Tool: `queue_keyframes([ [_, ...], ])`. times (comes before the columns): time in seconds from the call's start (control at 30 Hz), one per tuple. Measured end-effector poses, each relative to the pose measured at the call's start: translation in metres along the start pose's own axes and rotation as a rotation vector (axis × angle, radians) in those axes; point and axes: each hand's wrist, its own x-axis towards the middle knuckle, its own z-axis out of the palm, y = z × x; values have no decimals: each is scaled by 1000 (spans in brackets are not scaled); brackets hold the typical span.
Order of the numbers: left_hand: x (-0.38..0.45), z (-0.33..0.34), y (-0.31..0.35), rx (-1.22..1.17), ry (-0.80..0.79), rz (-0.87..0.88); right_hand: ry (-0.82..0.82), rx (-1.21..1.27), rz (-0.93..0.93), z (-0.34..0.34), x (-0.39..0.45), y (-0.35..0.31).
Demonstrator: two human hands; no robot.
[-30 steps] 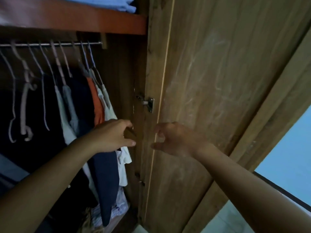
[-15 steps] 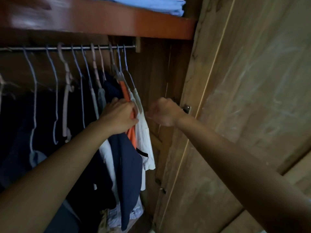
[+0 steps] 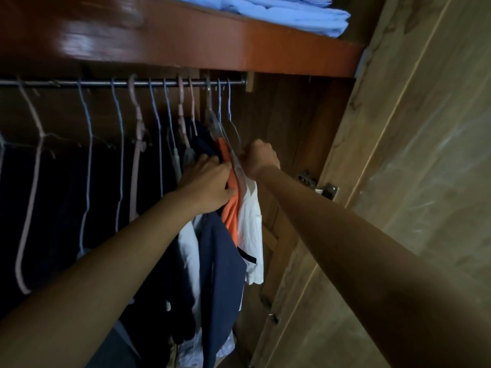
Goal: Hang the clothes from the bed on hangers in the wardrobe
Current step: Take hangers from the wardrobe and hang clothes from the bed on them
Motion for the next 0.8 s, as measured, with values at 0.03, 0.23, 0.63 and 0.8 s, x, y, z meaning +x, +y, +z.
queue_keyframes([
  [0.03,0,0,0,-5,3,1,3,-10,2,1,0,-2],
  [0.23,-6,4,1,46,39,33,43,2,28,-1,2,-3],
  [0.63,-19,1,6,1,77,10,287,81,-45,-44,-14,0],
  [0.8,-22,-7,20,-58,135,32,295,113,-81,-58,-33,4],
])
